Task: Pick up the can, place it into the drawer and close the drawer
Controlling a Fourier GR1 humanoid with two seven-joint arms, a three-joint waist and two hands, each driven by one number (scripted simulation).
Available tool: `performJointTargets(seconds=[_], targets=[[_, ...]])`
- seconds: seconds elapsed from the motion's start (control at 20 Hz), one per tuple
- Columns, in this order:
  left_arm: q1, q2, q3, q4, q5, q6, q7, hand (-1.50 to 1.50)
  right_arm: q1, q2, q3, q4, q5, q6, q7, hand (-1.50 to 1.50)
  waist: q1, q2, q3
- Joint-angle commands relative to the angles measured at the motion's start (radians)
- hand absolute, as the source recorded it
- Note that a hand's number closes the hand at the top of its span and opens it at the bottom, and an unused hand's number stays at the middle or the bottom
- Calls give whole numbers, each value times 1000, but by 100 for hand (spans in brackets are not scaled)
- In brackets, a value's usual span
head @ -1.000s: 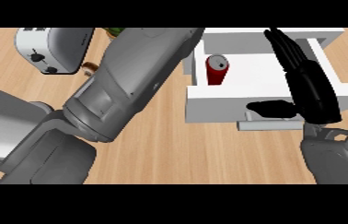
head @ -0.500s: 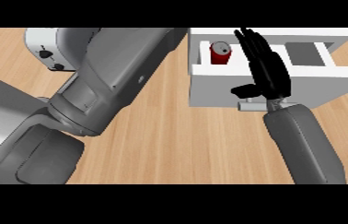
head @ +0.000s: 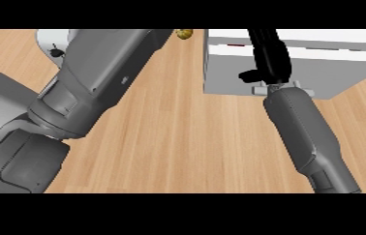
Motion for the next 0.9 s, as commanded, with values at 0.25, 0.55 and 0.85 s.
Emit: performJointTargets(seconds=[0.25, 0.55, 0.85], targets=[[78, 63, -24, -136, -26, -6, 82, -150, -232, -15, -83, 315, 38, -153, -20, -150, 37, 4, 0], [137, 145, -16, -215, -21, -75, 109, -150, -350, -10, -101, 423, 66, -201, 10, -150, 51, 11, 0], [210, 143, -34, -297, -31, -46, 145, -150, -428, -19, -141, 470, 33, -182, -20, -150, 62, 10, 0]])
